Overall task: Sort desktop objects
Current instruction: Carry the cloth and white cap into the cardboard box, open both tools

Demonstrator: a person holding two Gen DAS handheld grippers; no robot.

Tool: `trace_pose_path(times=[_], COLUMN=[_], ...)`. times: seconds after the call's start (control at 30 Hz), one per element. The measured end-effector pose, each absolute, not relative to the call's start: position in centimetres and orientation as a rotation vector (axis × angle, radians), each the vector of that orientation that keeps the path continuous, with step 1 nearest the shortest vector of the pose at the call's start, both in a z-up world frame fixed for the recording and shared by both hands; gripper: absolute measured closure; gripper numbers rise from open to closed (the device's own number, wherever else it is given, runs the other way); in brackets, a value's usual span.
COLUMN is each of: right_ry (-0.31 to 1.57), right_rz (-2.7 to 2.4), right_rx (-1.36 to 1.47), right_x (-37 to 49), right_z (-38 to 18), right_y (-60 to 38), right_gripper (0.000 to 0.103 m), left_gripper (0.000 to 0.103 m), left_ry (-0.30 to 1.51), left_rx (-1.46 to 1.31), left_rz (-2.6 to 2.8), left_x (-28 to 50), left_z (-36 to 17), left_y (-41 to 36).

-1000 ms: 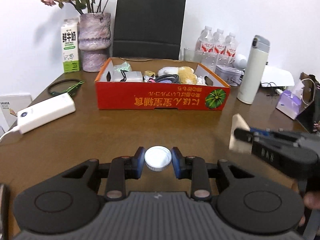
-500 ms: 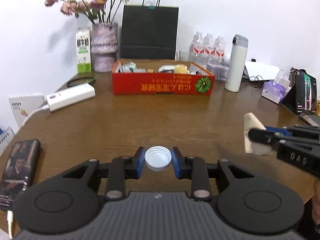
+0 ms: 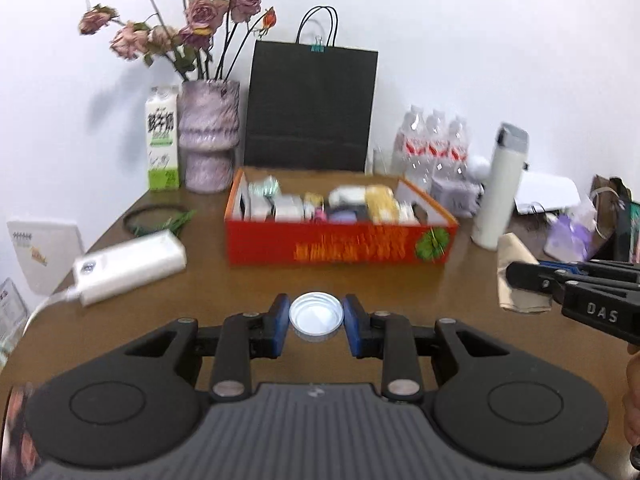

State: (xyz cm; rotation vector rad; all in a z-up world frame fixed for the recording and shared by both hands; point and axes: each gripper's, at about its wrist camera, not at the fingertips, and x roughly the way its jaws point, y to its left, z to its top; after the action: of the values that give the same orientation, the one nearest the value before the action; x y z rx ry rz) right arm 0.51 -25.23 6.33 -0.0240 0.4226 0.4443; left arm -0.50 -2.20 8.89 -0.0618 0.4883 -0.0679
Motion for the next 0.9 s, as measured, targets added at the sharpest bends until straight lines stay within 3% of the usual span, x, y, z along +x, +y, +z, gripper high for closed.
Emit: trace_pose_path(times=[0.27, 0.6, 0.67, 0.7, 0.73, 0.8, 0.9], right_ry=[0.537, 0.744, 0.793, 0.801, 0.799, 0.795, 0.77], right_rz=[0.423, 0.424, 0.438, 0.453, 0.462, 0.41, 0.395], right_rx=[0.009, -0.013, -0.024, -0.045, -0.063, -0.092, -0.078], right_x=[16.5, 34.2, 36.1, 37.0, 37.4, 38.2, 38.1], right_z=[8.5, 5.7, 4.3, 3.6, 3.2, 2.9, 3.6], right_y=[-23.7, -19.2, -18.3, -17.7, -17.2, -16.8, -17.3], right_gripper=[0.093, 0.092, 0.086, 0.076, 0.053, 0.036, 0.037], left_gripper=[0.074, 0.073, 0.065, 0.062, 0.059, 0.052, 0.043], left_ry=[0.548, 0.749, 0.79, 0.8, 0.796, 0.778, 0.758], left_rx=[-0.078, -0.124, -0.115, -0.105, -0.091, -0.072, -0.071], left_rz=[-0.084, -0.107, -0.093, -0.1, -0.108, -0.108, -0.099], left_x=[15.8, 32.7, 34.3, 34.8, 35.0, 35.0, 34.5], left_z=[11.8, 7.8, 6.6, 6.2, 6.1, 6.3, 7.2], left_y=[-0.4, -0.7, -0.9, -1.0, -1.1, -1.2, -0.9])
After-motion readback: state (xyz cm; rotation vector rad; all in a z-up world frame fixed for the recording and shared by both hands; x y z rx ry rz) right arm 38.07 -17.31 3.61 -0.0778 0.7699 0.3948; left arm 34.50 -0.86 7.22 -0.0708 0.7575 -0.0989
